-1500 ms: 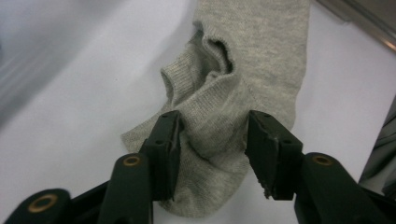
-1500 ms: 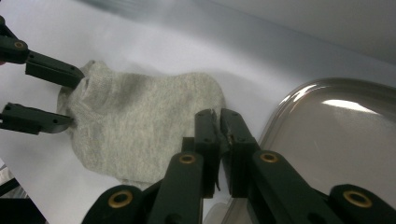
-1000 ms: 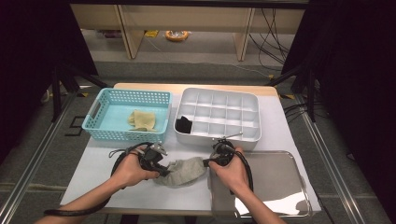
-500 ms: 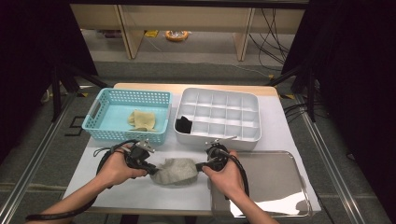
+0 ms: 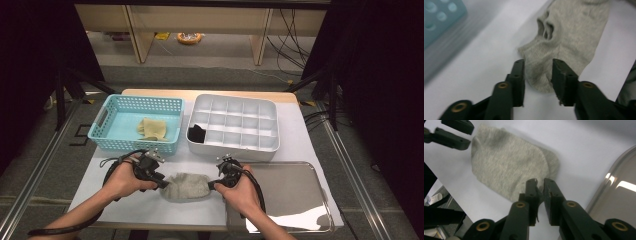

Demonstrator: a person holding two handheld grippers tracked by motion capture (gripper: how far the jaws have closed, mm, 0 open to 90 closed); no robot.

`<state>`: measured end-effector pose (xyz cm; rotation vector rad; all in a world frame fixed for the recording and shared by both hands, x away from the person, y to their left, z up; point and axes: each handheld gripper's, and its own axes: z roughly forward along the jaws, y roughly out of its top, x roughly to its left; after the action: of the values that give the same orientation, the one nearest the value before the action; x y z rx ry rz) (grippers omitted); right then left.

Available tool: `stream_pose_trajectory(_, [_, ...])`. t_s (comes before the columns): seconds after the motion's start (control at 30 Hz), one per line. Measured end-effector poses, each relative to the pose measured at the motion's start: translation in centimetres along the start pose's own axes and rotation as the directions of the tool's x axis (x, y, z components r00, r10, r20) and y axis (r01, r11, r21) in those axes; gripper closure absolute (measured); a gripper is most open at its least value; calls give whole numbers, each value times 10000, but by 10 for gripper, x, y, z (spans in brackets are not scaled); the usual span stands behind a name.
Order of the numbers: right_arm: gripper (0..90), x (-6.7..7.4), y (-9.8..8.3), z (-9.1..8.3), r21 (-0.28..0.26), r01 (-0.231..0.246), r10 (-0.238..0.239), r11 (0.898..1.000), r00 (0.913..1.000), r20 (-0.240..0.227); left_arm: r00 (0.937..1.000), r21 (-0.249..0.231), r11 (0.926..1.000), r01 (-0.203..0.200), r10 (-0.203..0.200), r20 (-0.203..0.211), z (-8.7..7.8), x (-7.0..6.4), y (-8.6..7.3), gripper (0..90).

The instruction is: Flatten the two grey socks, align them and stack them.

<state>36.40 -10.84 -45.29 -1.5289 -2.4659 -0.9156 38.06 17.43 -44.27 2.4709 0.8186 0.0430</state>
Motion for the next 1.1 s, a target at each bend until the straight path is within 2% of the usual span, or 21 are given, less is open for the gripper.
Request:
stream_pose_trajectory(0.03, [791,1,2,-4,-132,-222,222,9997,9997,-63,9999,-289,9995,-136,136,0,-7,-1,4,582])
stream_pose_trajectory(0.1, [791,0,4,-6,-303,-92,94,9995,9999,64,9999,-497,9987,-113,115,25,-9,-3,6,588])
stream_pose_trajectory(0.13, [795,-1,8,-8,-585,-1,10,9983,9999,148,9993,-732,9969,-274,291,227,-10,-7,12,648])
stream_pose_trajectory(0.2, [798,0,9,-8,-604,53,-44,9982,9999,151,9989,-969,9952,-121,165,440,-8,-10,14,699])
stream_pose_trajectory(0.23, [808,1,12,-5,-568,166,-153,9982,9996,219,9967,-1259,9920,127,-24,813,-2,-16,20,727])
stream_pose_trajectory(0.3, [817,1,13,-2,-546,239,-227,9982,9995,222,9964,-1316,9913,77,35,846,2,-18,23,745])
stream_pose_trajectory(0.4, [856,1,13,4,-411,284,-274,9987,9993,259,9959,-1050,9944,-121,214,883,14,-21,28,793])
stream_pose_trajectory(0.43, [864,1,13,6,-300,270,-261,9992,9992,306,9960,-910,9958,-37,118,883,20,-20,29,802])
stream_pose_trajectory(0.5, [879,1,11,10,33,-15,13,10000,9993,383,9989,-467,9987,-225,243,392,27,-15,29,821])
stream_pose_trajectory(0.53, [881,0,10,11,32,65,-66,10000,9992,382,9989,-467,9987,-225,243,392,27,-15,29,824])
stream_pose_trajectory(0.57, [882,-2,10,12,-17,167,-166,9999,9990,412,9993,-550,9985,-16,36,370,30,-15,28,826])
stream_pose_trajectory(0.63, [882,-2,9,12,49,94,-96,9999,9993,363,9994,-289,9995,-114,124,337,31,-12,27,826])
stream_pose_trajectory(0.67, [882,-2,9,12,-31,244,-243,9997,9990,378,9994,-232,9995,-220,226,278,32,-13,27,827])
stream_pose_trajectory(0.7, [882,-2,7,12,109,57,-62,9999,9989,457,9994,-161,9997,-199,204,271,34,-14,27,820])
stream_pose_trajectory(0.8, [879,-1,6,12,109,147,-151,9998,9990,417,9993,-16,9996,-271,271,238,37,-18,24,809])
stream_pose_trajectory(0.87, [859,-2,7,12,-36,227,-226,9997,9991,355,9994,35,9995,-314,314,175,38,-20,22,798])
stream_pose_trajectory(0.93, [843,0,8,8,-107,-63,67,9999,9993,369,9992,-87,9994,-333,335,226,35,-21,21,783])
stream_pose_trajectory(1.0, [835,0,10,4,-553,223,-191,9982,9981,593,9987,-271,9988,-408,415,296,28,-24,21,774])
stream_pose_trajectory(1.03, [835,0,10,4,-553,223,-191,9982,9981,593,9983,-355,9984,-433,446,365,26,-26,20,774])
stream_pose_trajectory(1.07, [845,2,13,0,-1126,389,-322,9929,9976,606,9973,-371,9980,-506,525,509,22,-30,18,776])
stream_pose_trajectory(1.1, [845,2,13,0,-1126,389,-322,9929,9976,606,9973,-371,9980,-506,525,509,22,-30,18,776])
